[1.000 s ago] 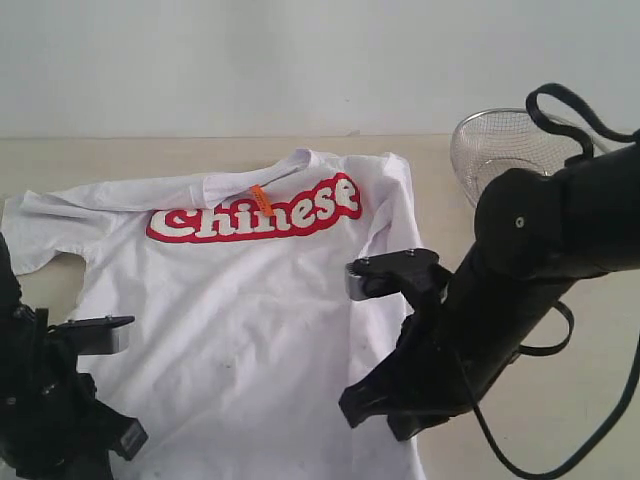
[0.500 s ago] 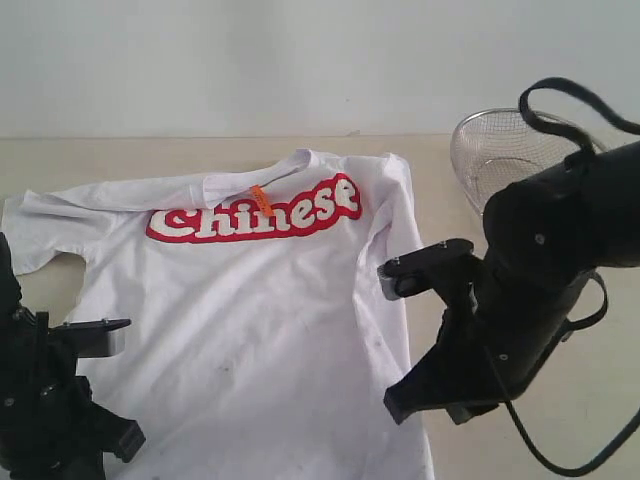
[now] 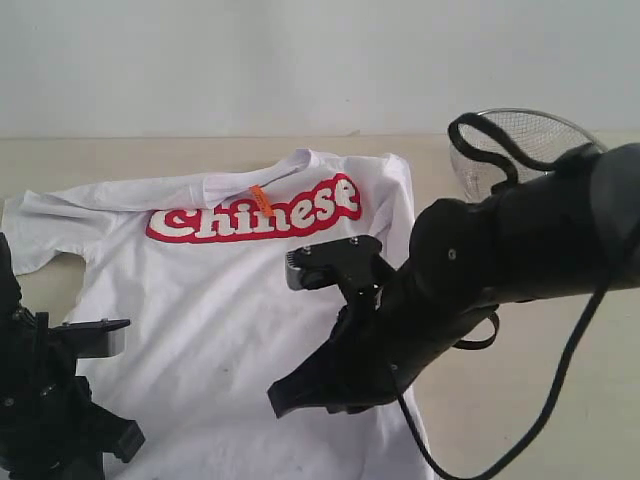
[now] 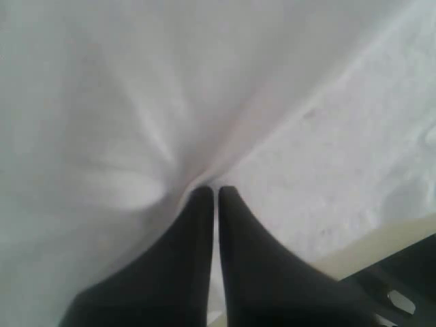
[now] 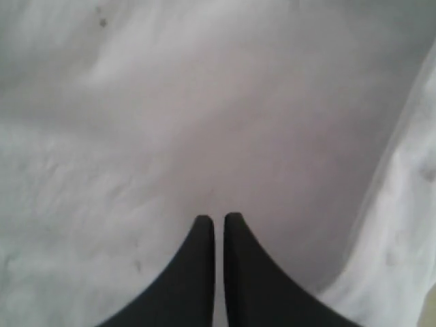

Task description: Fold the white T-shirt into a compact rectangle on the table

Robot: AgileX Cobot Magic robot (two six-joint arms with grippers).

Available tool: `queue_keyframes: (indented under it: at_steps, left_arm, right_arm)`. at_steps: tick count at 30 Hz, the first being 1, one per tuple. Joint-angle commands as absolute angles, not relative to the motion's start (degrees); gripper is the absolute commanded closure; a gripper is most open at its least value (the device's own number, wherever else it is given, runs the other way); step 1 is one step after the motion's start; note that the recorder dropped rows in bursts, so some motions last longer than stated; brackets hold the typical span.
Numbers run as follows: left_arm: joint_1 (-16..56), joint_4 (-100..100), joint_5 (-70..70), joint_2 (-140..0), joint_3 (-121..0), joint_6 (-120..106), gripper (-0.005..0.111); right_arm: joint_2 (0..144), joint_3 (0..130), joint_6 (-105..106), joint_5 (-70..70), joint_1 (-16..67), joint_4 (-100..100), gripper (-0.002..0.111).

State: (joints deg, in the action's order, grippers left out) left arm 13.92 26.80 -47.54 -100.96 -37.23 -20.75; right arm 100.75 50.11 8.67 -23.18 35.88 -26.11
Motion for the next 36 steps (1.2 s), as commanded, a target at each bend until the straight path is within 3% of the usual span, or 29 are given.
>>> queue_keyframes:
  at_steps: [1, 9, 25, 30, 36]
  left_arm:
    - [13.9, 24.2, -46.7, -101.6, -36.8, -20.1, 0.102]
    - [13.9, 24.2, -46.7, -101.6, -36.8, -20.1, 0.102]
    - [13.9, 24.2, -46.5, -101.6, -36.8, -20.1, 0.102]
    - [13.9, 24.2, -46.5, -101.6, -36.8, -20.1, 0.102]
    - [13.9, 24.2, -46.5, -101.6, -36.8, -20.1, 0.102]
  right_arm:
    - [102.8, 50.4, 7.3, -22.1, 35.8, -23.1, 0.108]
    - [103.3, 50.4, -11.5, -28.9, 32.4, -1.3, 0.108]
    - [96.4, 48.0, -10.0, -39.4, 19.7, 6.9, 0.108]
    - [90.2, 48.1, -1.0, -36.4, 21.2, -6.4, 0.108]
    - [90.7, 48.1, 4.9, -29.7, 29.8, -19.6, 0.108]
